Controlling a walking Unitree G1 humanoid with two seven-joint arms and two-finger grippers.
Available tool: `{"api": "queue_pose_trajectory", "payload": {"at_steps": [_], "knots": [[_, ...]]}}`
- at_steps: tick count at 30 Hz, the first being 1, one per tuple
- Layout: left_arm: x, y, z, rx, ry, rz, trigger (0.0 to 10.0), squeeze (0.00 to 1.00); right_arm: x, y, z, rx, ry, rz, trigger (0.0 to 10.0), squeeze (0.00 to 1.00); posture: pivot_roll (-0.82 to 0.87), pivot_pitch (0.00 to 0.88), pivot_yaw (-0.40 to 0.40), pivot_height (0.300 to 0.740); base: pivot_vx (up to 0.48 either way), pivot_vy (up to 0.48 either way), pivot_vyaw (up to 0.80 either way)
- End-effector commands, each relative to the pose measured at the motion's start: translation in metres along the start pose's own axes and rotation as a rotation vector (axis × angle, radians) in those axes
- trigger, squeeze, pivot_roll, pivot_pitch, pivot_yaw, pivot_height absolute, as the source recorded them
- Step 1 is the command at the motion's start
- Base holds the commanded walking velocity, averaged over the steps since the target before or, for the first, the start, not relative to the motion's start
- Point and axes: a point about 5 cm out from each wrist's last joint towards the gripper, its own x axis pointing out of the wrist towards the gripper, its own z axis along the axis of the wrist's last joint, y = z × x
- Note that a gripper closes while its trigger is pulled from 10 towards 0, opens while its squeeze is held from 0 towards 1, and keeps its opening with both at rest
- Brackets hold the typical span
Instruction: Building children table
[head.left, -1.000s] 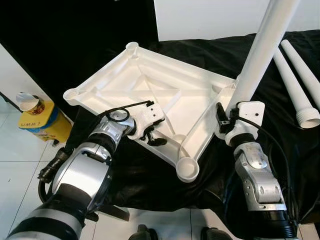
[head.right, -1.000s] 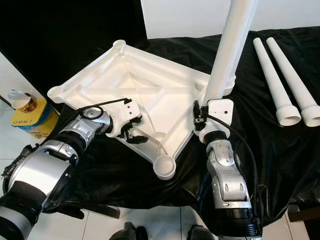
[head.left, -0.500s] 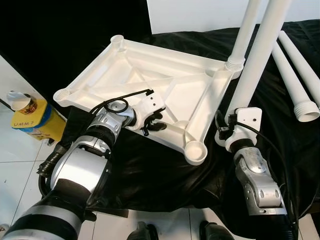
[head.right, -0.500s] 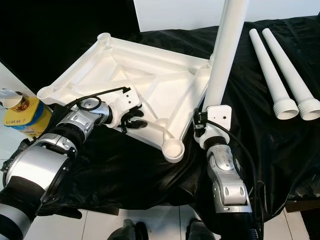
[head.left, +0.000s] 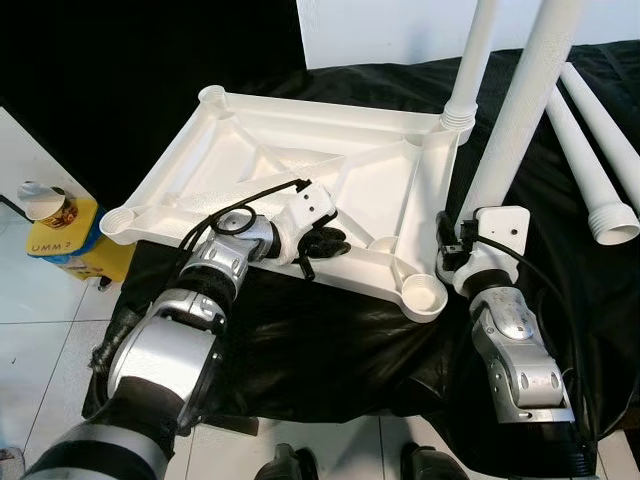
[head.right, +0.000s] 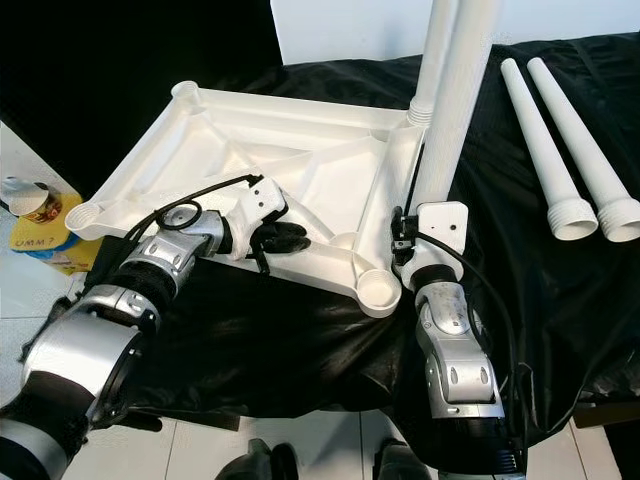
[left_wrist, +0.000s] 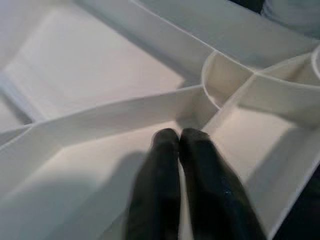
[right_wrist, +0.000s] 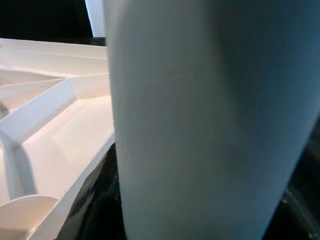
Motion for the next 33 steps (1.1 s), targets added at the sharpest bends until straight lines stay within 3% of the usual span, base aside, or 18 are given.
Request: {"api": "queue_pose_trajectory", "payload": {"at_steps": [1,3,4,5,6,7,8,9,10,14,17,24,33], "knots": [[0.015,-0.032,-0.034,-0.114,0.078,-0.118,0.0,0.0,0.002,0.001,0.005,0.003,-0.037,-0.015,10.0,0.0,-0.07,0.138,0.111,0.74,0.0,0.0,0.0],[0.015,-0.032,-0.034,-0.114,0.078,-0.118,0.0,0.0,0.002,0.001,0.005,0.003,-0.037,-0.015,10.0,0.0,-0.07,0.138,0.111,0.74,0.0,0.0,0.0],[0.022,-0.042,-0.034,-0.112,0.059,-0.136,0.0,0.0,0.002,-0.002,0.007,-0.004,-0.052,-0.041,10.0,0.0,-0.07,0.133,0.11,0.74,0.0,0.0,0.0],[0.022,-0.042,-0.034,-0.112,0.059,-0.136,0.0,0.0,0.002,-0.002,0.007,-0.004,-0.052,-0.041,10.0,0.0,-0.07,0.133,0.11,0.74,0.0,0.0,0.0],[0.024,-0.046,-0.035,-0.11,0.057,-0.136,4.6,0.0,0.003,-0.004,0.008,-0.002,-0.06,-0.051,10.0,0.0,-0.07,0.132,0.109,0.74,0.0,0.0,0.0],[0.024,-0.046,-0.035,-0.11,0.057,-0.136,4.6,0.0,0.003,-0.004,0.008,-0.002,-0.06,-0.051,10.0,0.0,-0.07,0.132,0.109,0.74,0.0,0.0,0.0],[0.025,-0.049,-0.035,-0.11,0.052,-0.137,7.4,0.0,0.003,-0.004,0.009,-0.004,-0.069,-0.057,10.0,0.0,-0.06,0.128,0.108,0.74,0.0,0.0,0.0],[0.025,-0.049,-0.035,-0.11,0.052,-0.137,7.4,0.0,0.003,-0.004,0.009,-0.004,-0.069,-0.057,10.0,0.0,-0.06,0.128,0.108,0.74,0.0,0.0,0.0],[0.027,-0.051,-0.035,-0.12,0.047,-0.128,10.0,0.0,0.004,-0.005,0.01,-0.004,-0.077,-0.063,10.0,0.0,-0.06,0.124,0.105,0.74,0.0,0.0,0.0],[0.028,-0.053,-0.035,-0.12,0.041,-0.121,10.0,0.0,0.004,-0.005,0.011,-0.003,-0.086,-0.067,10.0,0.0,-0.06,0.123,0.104,0.74,0.0,0.0,0.0],[0.023,-0.046,-0.025,-0.104,-0.019,-0.05,10.0,0.0,0.006,-0.004,0.016,0.014,-0.127,-0.062,10.0,0.0,-0.04,0.114,0.091,0.74,0.0,0.0,0.0],[-0.007,-0.029,0.006,-0.079,-0.273,0.169,10.0,0.0,0.003,0.01,0.018,0.062,-0.148,0.058,10.0,0.0,-0.03,0.104,0.067,0.74,0.0,0.0,0.0],[-0.022,-0.03,0.012,-0.098,-0.341,0.274,10.0,0.0,0.0,0.015,0.017,0.044,-0.165,0.112,10.0,0.0,-0.03,0.109,0.052,0.74,0.0,0.0,0.0]]}}
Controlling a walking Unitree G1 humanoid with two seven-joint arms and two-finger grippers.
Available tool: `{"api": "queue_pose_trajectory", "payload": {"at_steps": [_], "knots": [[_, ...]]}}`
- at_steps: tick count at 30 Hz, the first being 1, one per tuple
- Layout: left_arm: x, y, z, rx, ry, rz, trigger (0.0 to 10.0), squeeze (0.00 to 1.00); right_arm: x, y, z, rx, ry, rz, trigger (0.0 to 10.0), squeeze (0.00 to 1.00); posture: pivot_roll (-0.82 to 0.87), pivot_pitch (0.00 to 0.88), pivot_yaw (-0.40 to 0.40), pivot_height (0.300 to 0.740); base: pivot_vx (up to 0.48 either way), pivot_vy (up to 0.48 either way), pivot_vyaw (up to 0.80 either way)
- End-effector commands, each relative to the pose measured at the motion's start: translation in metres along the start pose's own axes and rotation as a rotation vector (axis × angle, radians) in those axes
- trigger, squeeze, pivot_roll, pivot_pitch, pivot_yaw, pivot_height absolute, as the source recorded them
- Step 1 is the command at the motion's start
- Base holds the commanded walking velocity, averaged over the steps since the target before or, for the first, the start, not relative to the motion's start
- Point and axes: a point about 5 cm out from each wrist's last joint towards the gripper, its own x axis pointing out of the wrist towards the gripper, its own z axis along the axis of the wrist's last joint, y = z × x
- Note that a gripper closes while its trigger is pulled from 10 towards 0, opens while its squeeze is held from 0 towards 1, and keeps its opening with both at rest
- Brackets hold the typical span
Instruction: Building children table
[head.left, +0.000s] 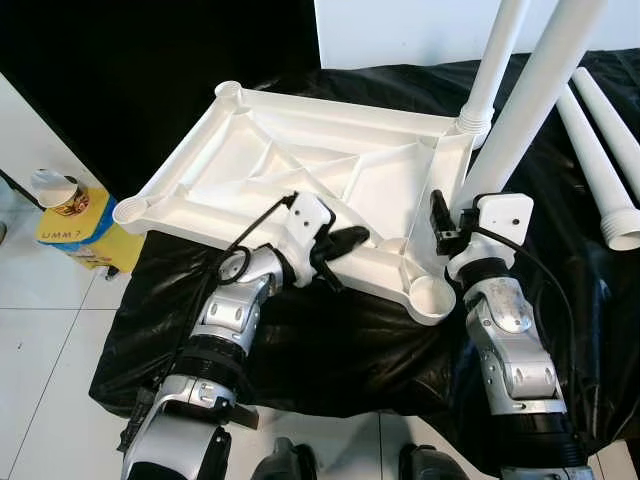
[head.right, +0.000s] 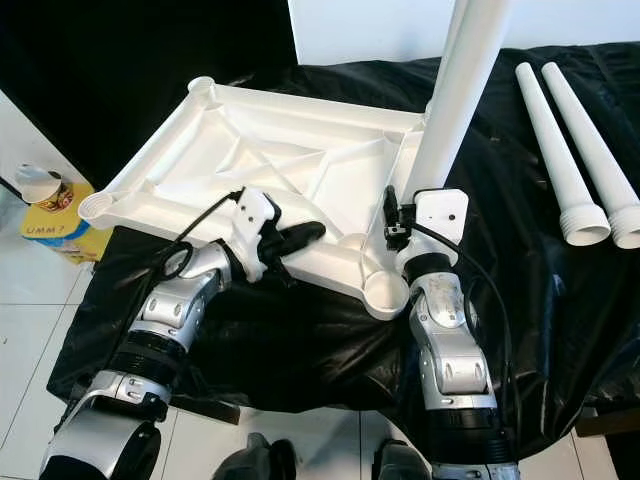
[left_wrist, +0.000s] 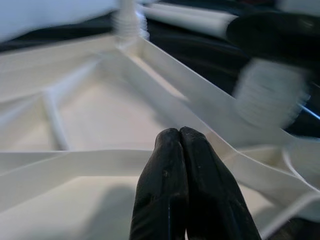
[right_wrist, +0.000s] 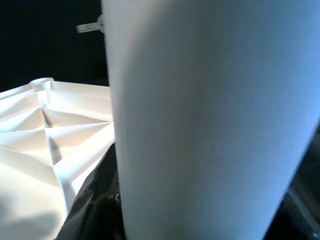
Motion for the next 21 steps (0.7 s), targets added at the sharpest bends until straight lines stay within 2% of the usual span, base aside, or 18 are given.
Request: {"api": "queue_pose_trajectory", "payload": {"at_steps": [1,2,4,6,12,18,21], "knots": [[-0.009,0.001,-0.001,-0.031,-0.016,0.071,10.0,0.0,-0.004,0.005,0.003,0.002,-0.035,0.032,10.0,0.0,-0.02,0.112,0.045,0.74,0.0,0.0,0.0],[-0.009,0.001,-0.001,-0.031,-0.016,0.071,10.0,0.0,-0.004,0.005,0.003,0.002,-0.035,0.032,10.0,0.0,-0.02,0.112,0.045,0.74,0.0,0.0,0.0],[-0.025,0.001,0.006,-0.07,-0.088,0.174,10.0,0.0,-0.008,0.009,0.004,0.014,-0.054,0.063,10.0,0.0,-0.01,0.12,0.026,0.74,0.0,0.0,0.0],[-0.025,0.001,0.006,-0.07,-0.088,0.174,10.0,0.0,-0.008,0.009,0.004,0.014,-0.054,0.063,10.0,0.0,-0.01,0.12,0.026,0.74,0.0,0.0,0.0],[-0.043,-0.008,0.008,-0.095,-0.14,0.331,10.0,0.0,-0.021,0.013,-0.003,0.045,-0.028,0.11,10.0,0.0,0.01,0.123,0.009,0.74,0.0,0.0,0.0],[-0.053,-0.015,0.009,-0.099,-0.142,0.36,10.0,0.0,-0.031,0.011,-0.008,0.049,0.0,0.115,10.0,0.0,0.01,0.123,0.005,0.74,0.0,0.0,0.0],[-0.056,-0.025,0.01,-0.064,-0.147,0.338,10.0,0.0,-0.042,0.007,-0.017,0.039,0.033,0.12,10.0,0.0,0.0,0.124,0.003,0.74,0.0,0.0,0.0]]}}
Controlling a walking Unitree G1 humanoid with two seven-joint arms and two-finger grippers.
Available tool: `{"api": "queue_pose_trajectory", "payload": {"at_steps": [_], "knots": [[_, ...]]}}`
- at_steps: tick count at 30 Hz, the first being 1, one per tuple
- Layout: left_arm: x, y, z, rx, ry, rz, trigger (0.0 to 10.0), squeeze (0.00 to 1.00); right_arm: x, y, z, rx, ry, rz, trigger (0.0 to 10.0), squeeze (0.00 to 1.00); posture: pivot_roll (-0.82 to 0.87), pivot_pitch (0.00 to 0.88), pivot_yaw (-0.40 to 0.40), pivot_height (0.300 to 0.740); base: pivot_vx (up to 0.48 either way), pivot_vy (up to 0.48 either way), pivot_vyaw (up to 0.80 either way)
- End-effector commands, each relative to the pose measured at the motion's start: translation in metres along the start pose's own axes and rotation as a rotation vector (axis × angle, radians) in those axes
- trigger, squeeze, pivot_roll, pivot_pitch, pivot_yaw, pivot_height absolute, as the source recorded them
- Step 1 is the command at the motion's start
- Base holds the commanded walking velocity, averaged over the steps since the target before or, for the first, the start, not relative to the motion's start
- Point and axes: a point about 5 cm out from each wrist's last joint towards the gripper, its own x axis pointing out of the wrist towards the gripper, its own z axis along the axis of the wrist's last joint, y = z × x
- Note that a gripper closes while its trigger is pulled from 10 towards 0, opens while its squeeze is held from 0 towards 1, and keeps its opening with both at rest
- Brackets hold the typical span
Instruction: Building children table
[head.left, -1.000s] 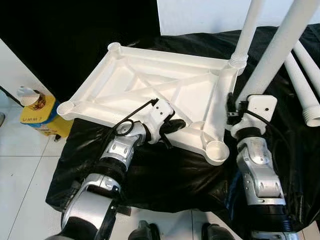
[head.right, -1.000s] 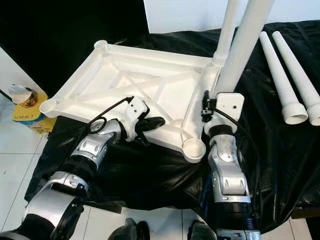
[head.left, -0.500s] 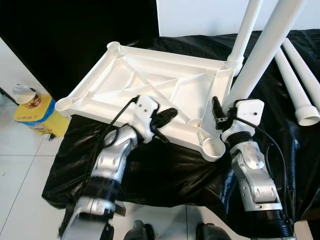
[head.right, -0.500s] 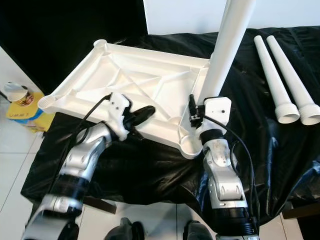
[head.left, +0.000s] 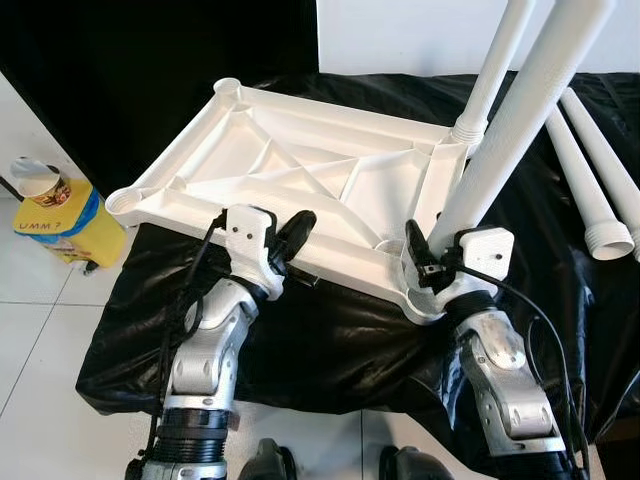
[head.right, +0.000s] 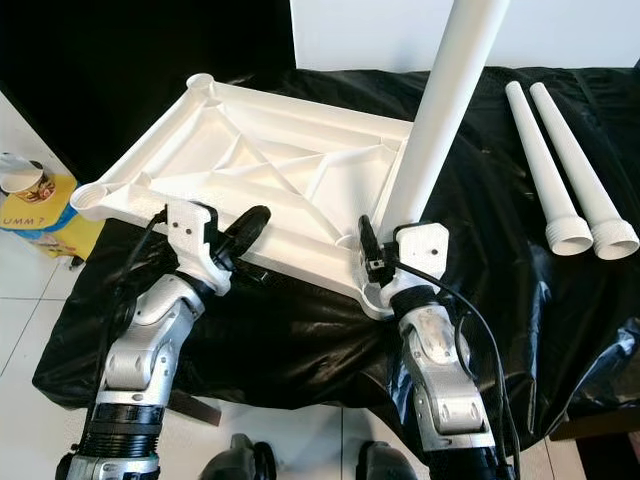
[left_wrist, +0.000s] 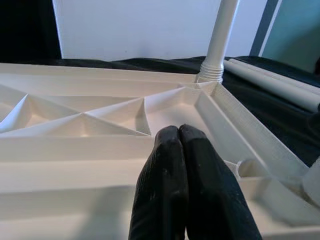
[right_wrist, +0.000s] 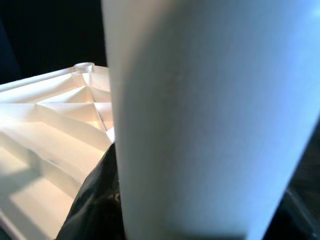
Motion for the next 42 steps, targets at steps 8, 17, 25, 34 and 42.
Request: {"api": "queue_pose_trajectory", "payload": {"at_steps": [8,17,25,34,42], "knots": [[-0.007,-0.018,0.001,0.055,0.012,-0.109,10.0,0.0,-0.015,-0.002,-0.012,0.006,0.054,0.011,10.0,0.0,-0.02,0.122,0.0,0.74,0.0,0.0,0.0],[-0.011,-0.034,-0.003,0.008,0.064,-0.256,10.0,0.0,-0.019,0.003,-0.018,-0.004,0.068,0.082,10.0,0.0,-0.01,0.119,0.004,0.74,0.0,0.0,0.0],[-0.018,-0.043,-0.007,0.01,0.102,-0.31,10.0,0.0,-0.023,0.005,-0.025,-0.021,0.09,0.155,10.0,0.0,0.0,0.114,0.005,0.74,0.0,0.0,0.0],[-0.021,-0.047,-0.01,0.012,0.132,-0.329,10.0,0.0,-0.028,0.011,-0.032,-0.064,0.101,0.226,10.0,0.0,0.0,0.106,0.008,0.74,0.0,0.0,0.0],[-0.02,-0.045,-0.01,0.023,0.147,-0.332,10.0,0.0,-0.031,0.011,-0.037,-0.134,0.094,0.294,10.0,0.0,0.0,0.098,0.017,0.74,0.0,0.0,0.0]]}}
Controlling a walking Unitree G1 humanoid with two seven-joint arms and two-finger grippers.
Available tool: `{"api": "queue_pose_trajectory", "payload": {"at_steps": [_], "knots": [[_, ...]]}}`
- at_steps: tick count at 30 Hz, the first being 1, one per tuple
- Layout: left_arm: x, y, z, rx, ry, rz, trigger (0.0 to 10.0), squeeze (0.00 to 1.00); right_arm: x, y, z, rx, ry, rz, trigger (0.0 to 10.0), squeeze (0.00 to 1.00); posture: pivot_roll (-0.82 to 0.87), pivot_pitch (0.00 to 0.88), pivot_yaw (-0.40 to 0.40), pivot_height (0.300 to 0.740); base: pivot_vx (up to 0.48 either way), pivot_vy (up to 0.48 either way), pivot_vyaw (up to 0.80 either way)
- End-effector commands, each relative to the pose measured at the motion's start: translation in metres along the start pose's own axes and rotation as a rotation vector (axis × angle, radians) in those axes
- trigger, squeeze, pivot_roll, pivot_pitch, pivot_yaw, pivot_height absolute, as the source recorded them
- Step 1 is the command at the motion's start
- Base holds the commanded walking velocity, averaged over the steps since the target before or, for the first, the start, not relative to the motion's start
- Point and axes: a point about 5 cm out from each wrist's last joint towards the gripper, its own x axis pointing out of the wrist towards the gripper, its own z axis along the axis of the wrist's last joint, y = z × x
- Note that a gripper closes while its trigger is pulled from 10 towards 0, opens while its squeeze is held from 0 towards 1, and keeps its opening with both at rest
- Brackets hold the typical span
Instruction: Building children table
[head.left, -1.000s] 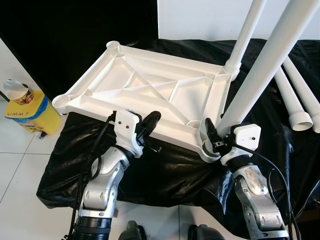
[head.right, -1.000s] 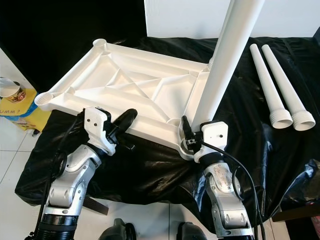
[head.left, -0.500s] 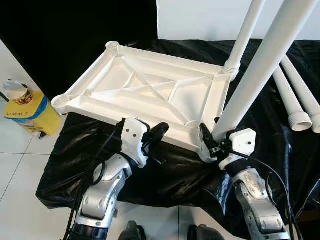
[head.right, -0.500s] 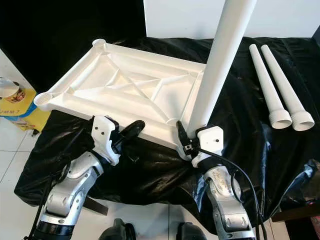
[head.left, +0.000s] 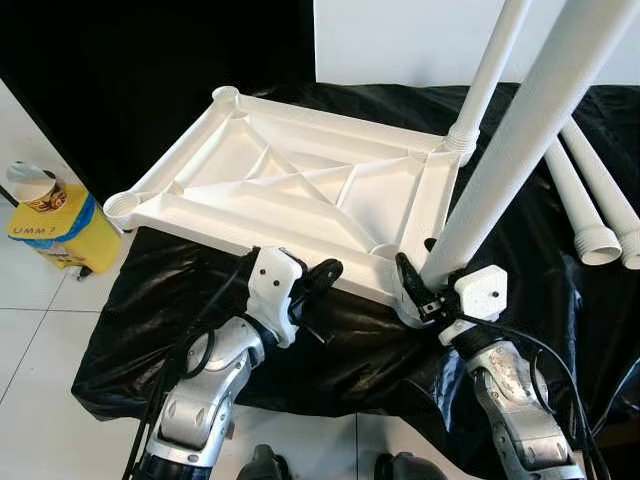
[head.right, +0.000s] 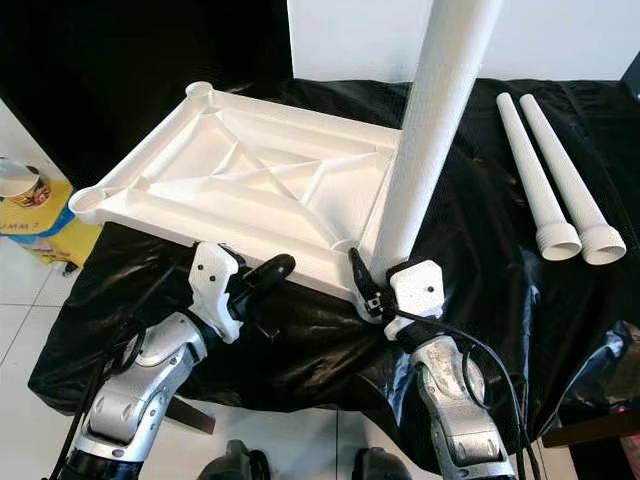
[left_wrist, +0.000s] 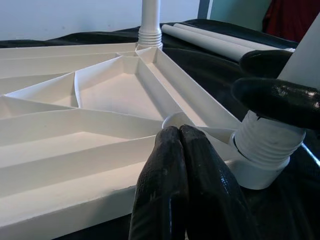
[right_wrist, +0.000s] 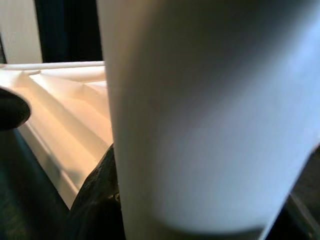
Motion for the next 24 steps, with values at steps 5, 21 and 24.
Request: {"api": "queue_pose_trajectory", "payload": {"at_steps": [5,21,24], "knots": [[-0.001,-0.005,0.003,0.005,0.005,-0.121,10.0,0.0,-0.012,0.01,-0.022,0.034,0.098,0.066,10.0,0.0,0.0,0.094,0.023,0.74,0.0,0.0,0.0],[0.001,-0.006,0.003,0.023,0.019,-0.132,10.0,0.0,-0.013,0.003,-0.038,0.093,0.119,0.024,10.0,0.0,0.0,0.085,0.034,0.74,0.0,0.0,0.0],[0.001,-0.006,0.004,0.024,0.02,-0.133,10.0,0.0,-0.012,0.002,-0.038,0.066,0.106,0.028,10.0,0.0,0.0,0.083,0.036,0.74,0.0,0.0,0.0]]}}
